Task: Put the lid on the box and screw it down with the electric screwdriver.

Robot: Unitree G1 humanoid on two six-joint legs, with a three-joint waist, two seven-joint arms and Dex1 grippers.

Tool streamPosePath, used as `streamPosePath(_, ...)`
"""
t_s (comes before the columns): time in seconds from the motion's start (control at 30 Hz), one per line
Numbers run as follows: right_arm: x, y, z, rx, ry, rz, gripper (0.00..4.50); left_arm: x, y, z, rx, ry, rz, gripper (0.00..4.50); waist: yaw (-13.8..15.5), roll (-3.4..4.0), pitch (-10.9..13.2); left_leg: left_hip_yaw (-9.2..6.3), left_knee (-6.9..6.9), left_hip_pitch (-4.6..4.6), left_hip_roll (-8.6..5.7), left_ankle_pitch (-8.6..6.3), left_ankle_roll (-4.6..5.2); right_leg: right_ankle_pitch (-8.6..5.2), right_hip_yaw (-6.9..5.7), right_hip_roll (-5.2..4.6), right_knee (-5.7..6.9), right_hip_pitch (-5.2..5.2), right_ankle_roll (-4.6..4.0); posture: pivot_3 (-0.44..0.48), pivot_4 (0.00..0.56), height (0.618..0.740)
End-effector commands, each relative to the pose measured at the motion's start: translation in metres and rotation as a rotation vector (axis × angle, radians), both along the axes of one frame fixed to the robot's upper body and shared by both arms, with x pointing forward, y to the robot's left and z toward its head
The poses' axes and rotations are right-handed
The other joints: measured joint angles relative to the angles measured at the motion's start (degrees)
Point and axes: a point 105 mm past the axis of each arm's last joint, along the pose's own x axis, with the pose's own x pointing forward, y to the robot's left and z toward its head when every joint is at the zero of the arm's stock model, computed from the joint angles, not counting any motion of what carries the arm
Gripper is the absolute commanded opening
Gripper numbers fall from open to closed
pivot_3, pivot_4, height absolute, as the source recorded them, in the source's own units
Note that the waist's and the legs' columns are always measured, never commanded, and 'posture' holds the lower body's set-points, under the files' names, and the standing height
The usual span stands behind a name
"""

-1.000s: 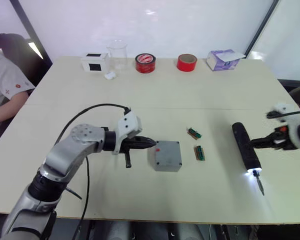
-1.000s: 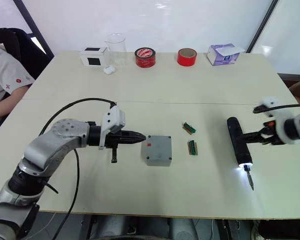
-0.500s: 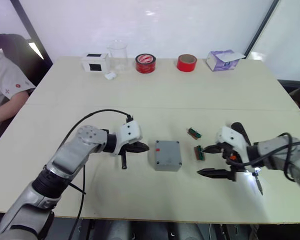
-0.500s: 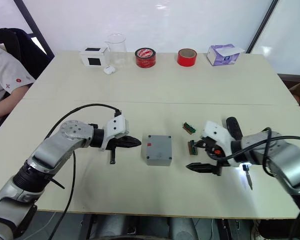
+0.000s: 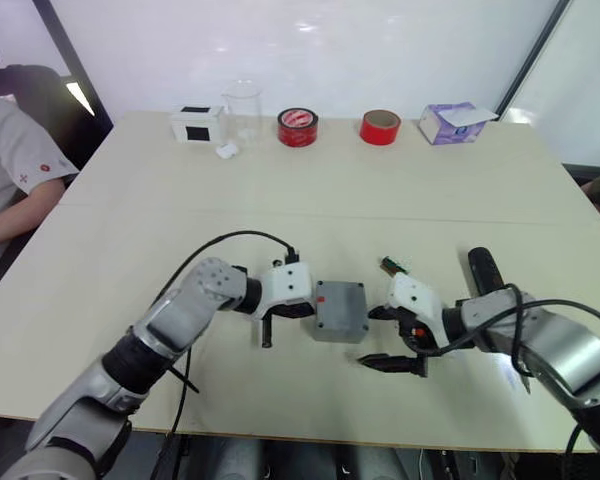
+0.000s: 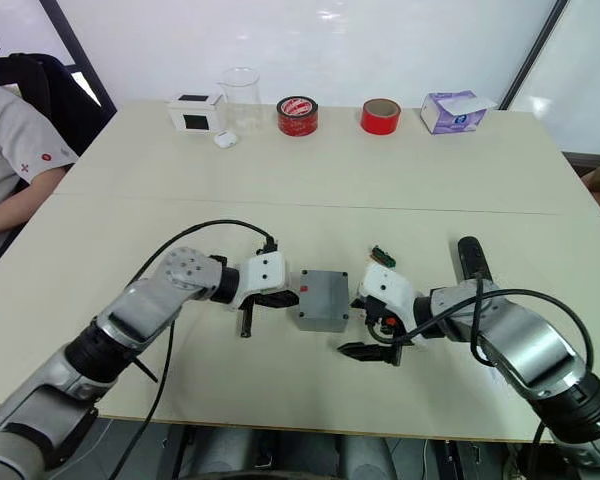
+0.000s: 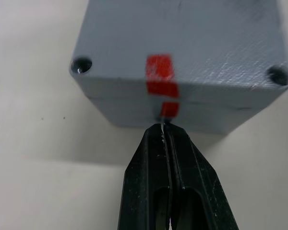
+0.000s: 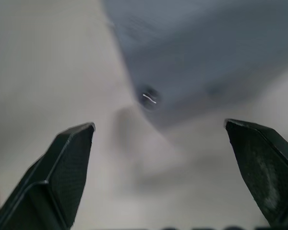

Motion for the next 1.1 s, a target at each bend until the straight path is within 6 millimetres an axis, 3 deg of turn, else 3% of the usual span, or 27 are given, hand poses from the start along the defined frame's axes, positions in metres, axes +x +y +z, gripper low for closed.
streamPosePath(0.03,-0.004,0.01,0.009,0.019,-0.016,0.028,4.45,0.012,-0.01,0.014,-0.052,-0.072,0.01,0.0,0.03,0.0,0.0,0.0,0.02,0.0,0.0,0.0,0.0,0.0,0.0,0.0,0.01,0.0,0.0,0.0,0.15,0.74)
streamPosePath(0.27,-0.01,0.018,0.012,0.049,0.009,0.047,4.45,0.036,-0.016,0.018,-0.075,-0.139,0.05,0.0,0.0,-0.01,0.0,-0.03,0.06,-0.01,0.0,-0.01,0.01,0.0,-0.02,-0.01,0.02,0.01,0.0,0.0,0.15,0.74)
streamPosePath(0.47,-0.002,0.007,0.018,0.004,-0.039,0.015,4.45,0.041,0.0,0.02,-0.055,-0.158,0.079,0.0,-0.13,-0.01,0.0,-0.04,0.06,0.0,0.02,-0.01,0.01,0.01,-0.03,0.0,0.1,-0.01,0.02,0.0,0.15,0.74)
streamPosePath(0.6,0.006,-0.016,0.029,-0.062,-0.091,-0.009,4.45,0.027,0.02,0.019,-0.009,-0.137,0.071,0.0,-0.11,0.0,-0.01,-0.02,0.06,0.0,0.03,-0.02,0.02,0.01,-0.03,-0.03,0.09,-0.01,0.01,0.0,0.15,0.74)
streamPosePath(0.77,0.032,-0.032,0.027,-0.133,-0.189,-0.055,4.45,0.002,0.025,0.014,0.013,-0.079,0.028,0.0,-0.05,-0.01,0.0,-0.01,0.06,0.0,0.04,-0.02,0.02,-0.01,-0.04,-0.05,0.07,0.01,-0.02,0.0,0.15,0.74)
streamPosePath(0.93,0.049,-0.026,0.028,-0.1,-0.238,-0.041,4.45,-0.019,0.021,0.012,0.002,0.005,-0.029,0.0,-0.1,-0.01,0.0,0.04,0.06,0.0,0.04,-0.02,0.02,-0.03,-0.01,-0.02,0.07,-0.01,-0.06,0.0,0.15,0.74)
streamPosePath(1.1,0.048,-0.01,0.027,-0.052,-0.226,0.013,4.45,-0.021,0.005,0.011,-0.045,0.011,-0.036,0.0,0.01,-0.01,-0.01,0.02,0.08,-0.01,0.03,-0.02,0.02,0.0,-0.02,-0.01,0.08,0.0,0.0,0.0,0.15,0.74)
